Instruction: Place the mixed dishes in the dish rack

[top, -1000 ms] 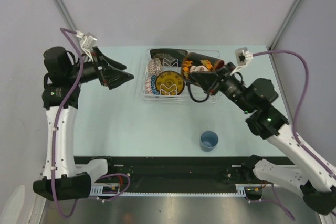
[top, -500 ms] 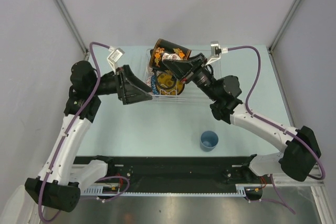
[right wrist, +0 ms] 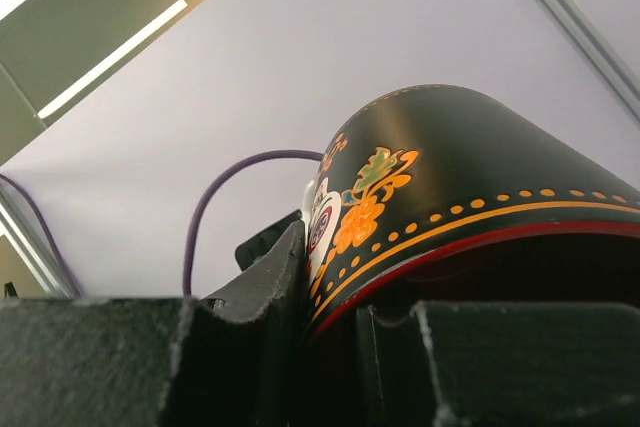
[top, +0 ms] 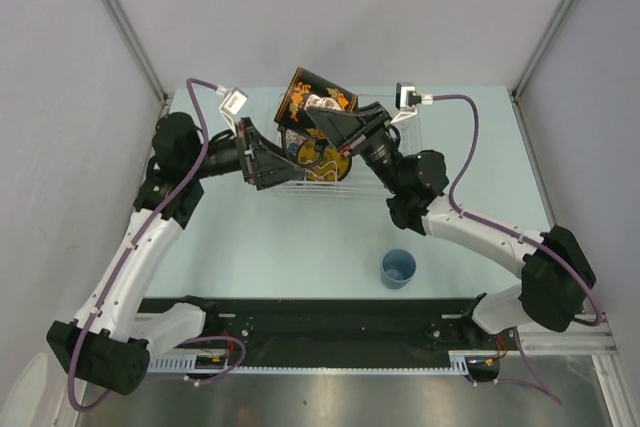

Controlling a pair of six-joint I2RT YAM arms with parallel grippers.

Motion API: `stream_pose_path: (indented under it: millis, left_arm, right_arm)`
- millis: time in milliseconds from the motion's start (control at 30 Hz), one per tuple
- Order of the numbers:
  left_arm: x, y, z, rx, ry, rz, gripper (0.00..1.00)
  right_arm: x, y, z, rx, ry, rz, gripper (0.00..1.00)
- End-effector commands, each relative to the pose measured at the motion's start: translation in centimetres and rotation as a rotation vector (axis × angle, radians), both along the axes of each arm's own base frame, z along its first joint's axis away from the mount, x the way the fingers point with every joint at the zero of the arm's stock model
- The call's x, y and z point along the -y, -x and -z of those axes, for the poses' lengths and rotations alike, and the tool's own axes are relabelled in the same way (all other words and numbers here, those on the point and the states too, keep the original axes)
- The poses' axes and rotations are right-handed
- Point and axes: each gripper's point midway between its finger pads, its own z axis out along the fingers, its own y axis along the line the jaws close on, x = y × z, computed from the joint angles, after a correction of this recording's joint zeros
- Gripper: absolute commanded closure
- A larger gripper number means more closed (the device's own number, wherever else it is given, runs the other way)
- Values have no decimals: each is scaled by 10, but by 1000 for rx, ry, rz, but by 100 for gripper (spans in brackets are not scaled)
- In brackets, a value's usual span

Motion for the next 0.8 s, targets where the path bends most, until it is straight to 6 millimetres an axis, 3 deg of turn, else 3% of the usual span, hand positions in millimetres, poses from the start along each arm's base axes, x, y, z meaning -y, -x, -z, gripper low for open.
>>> stream_pose_path:
  millis: [0,300,600,700,767]
  left_arm:
    - [10,-10,-32,104,45,-56,0]
    - [16,-17,-46,116,56,-73,3]
    - [19,-18,-32,86,48,-68,9]
    - [19,-19,-32,74,55,-69,17]
    - [20,-16,-35,65,69,-55,29]
  right_arm:
    - [39,33,-64,142,-283,-16,100]
    - [24,26,-55,69,-366,-79,100]
    - [14,28,-59,54,-436,-137,100]
    - [7,32,-61,75,-435,-151,100]
    - [2,33,-60,80,-433,-166,100]
